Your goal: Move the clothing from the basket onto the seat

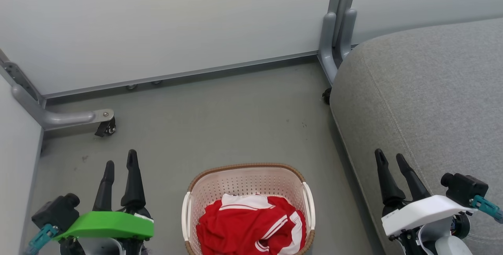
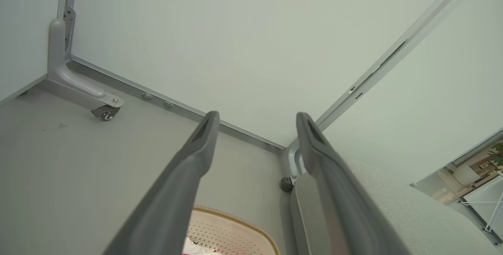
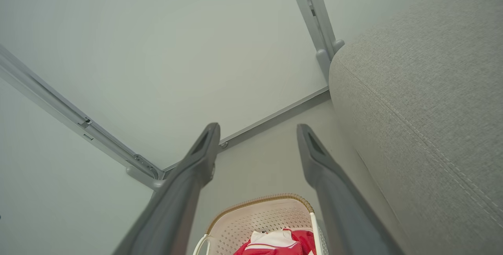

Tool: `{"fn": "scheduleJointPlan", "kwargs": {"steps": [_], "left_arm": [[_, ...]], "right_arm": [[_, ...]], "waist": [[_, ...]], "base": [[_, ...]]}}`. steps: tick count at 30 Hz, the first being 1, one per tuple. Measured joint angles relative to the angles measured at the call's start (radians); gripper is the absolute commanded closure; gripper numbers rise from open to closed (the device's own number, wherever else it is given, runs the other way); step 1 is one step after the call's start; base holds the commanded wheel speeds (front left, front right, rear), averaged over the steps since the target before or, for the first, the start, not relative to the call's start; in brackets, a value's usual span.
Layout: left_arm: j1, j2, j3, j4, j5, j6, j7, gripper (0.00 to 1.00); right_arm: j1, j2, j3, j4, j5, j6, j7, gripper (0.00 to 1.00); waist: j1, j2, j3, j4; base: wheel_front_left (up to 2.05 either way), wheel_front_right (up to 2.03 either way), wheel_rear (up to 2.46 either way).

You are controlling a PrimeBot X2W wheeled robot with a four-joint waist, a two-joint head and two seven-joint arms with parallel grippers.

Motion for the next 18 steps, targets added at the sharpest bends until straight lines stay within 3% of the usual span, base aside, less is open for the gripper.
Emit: {"fn": "scheduleJointPlan", "kwargs": {"steps": [18], "left_arm": [[0.02,0.001,-0.038,-0.033,0.192,0.023,-0.048,0.0]], "right_arm": [[0.012,0.0,0.033,-0.034,-0.176,0.0,-0.049,0.0]], "waist": [[0.0,0.0,-0.006,0.0]], "base": [[0.0,0.0,0.0]]}}
